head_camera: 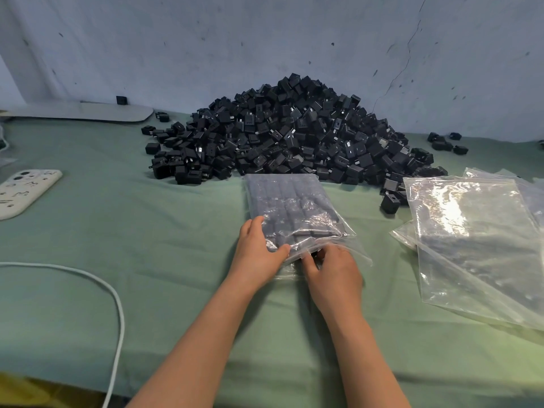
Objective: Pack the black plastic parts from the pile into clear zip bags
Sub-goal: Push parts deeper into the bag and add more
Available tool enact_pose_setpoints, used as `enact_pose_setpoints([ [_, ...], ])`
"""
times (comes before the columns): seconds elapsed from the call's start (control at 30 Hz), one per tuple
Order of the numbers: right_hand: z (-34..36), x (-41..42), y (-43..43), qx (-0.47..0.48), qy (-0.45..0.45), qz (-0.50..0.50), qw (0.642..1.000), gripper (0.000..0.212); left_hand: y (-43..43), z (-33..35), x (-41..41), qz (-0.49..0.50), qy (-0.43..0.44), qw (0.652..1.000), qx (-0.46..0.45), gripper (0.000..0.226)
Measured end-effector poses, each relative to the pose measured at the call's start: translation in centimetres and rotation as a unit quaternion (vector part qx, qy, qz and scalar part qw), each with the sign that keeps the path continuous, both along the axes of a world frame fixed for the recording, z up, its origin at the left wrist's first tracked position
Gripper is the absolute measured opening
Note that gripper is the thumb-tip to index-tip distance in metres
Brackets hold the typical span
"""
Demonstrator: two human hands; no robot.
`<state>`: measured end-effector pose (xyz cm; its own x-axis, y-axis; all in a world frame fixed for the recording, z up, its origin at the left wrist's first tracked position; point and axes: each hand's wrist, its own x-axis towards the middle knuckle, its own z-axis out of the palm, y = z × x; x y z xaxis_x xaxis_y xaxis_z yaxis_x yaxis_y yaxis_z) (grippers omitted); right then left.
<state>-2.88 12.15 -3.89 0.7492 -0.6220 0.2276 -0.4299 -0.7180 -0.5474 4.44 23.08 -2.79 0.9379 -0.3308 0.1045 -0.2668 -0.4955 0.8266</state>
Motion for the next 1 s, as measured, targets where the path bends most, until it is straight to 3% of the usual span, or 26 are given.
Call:
enact_pose_setpoints([
  [0.23,0.4,0.2,0.2,-0.004,0.014,-0.005,1.0,0.035,0.1,0.0,0.0,-0.002,-0.007,1.0,0.008,0.071],
  [0.47,2.9,-3.5,-1.0,0.04,0.046,0.116,0.991,0.019,0.5,0.0,-0.1,-0.012,-0.004,1.0,0.011,0.072],
  [0.7,5.6,-1.7,-2.5,0.087,-0.134,0.071,0.985,0.011,0.3,0.0,0.7,-0.008,0.001,1.0,0.027,0.076],
  [1.0,2.5,3.2,-3.2,0.015,-0.046,0.118,0.992,0.021,-0.7,-0.5,1.5,0.0,0.008,0.999,0.04,0.079],
])
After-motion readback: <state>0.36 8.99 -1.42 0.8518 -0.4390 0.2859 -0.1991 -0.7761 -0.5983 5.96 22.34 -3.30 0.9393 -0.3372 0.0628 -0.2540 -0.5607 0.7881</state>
